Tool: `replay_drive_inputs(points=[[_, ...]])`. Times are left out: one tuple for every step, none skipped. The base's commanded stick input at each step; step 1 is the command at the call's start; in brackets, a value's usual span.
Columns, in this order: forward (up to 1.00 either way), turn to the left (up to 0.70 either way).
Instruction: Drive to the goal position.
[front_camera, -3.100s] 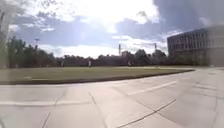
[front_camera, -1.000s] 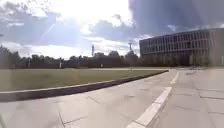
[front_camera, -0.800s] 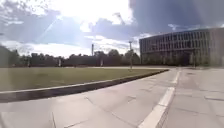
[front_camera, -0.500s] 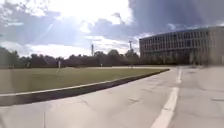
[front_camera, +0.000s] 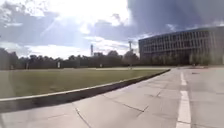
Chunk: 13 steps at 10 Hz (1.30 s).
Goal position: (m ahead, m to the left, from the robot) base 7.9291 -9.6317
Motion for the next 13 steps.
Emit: replay_drive_inputs(points=[[0.70,-0.01],[0.70,-0.01],[0.70,-0.01],[0.70,-0.01],[0.70,-0.01],[0.70,-0.01],[0.70,-0.01],[0.70,-0.09],[0.70,-0.24],[0.70,-0.35],[0.70,-0.35],[0.70,-0.35],[0.45,-0.30]])
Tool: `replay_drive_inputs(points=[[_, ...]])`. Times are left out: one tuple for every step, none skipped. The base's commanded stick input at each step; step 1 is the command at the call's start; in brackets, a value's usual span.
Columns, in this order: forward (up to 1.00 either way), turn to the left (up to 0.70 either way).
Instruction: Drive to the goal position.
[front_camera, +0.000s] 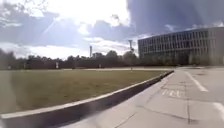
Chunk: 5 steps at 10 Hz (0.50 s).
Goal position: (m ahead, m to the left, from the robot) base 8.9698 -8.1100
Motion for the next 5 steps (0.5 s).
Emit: replay_drive_inputs(points=[[0.20,-0.15],[-0.06,-0.01],[-0.50,-0.01],[-0.70,-0.01],[-0.70,-0.01]])
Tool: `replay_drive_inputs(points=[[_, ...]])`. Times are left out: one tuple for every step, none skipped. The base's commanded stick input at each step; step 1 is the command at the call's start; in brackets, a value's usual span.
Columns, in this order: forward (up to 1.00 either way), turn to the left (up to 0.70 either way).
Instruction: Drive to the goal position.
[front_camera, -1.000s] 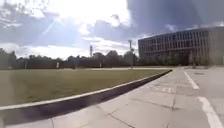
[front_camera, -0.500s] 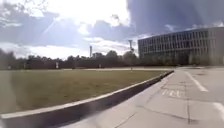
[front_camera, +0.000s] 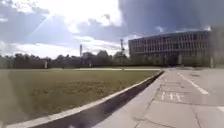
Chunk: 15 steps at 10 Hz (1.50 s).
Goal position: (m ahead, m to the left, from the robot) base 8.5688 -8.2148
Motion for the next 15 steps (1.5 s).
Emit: replay_drive_inputs(points=[[-0.70,-0.01],[-0.70,-0.01],[-0.70,-0.01],[-0.51,-0.01],[0.04,0.00],[0.04,0.00],[0.04,0.00],[0.04,0.00],[0.04,0.00],[0.04,0.00],[0.04,0.00],[0.04,0.00],[0.04,0.00],[0.04,0.00],[0.04,0.00]])
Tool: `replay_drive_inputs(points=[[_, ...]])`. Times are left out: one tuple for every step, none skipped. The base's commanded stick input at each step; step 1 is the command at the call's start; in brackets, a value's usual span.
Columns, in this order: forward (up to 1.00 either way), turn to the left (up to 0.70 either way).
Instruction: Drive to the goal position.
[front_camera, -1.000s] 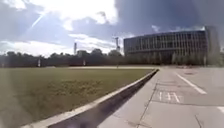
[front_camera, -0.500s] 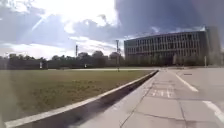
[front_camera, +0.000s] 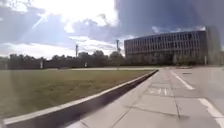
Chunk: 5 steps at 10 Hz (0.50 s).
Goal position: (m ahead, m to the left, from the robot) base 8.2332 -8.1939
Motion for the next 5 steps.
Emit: replay_drive_inputs(points=[[0.04,0.00],[0.04,0.00],[0.04,0.00],[0.04,0.00],[0.04,0.00]])
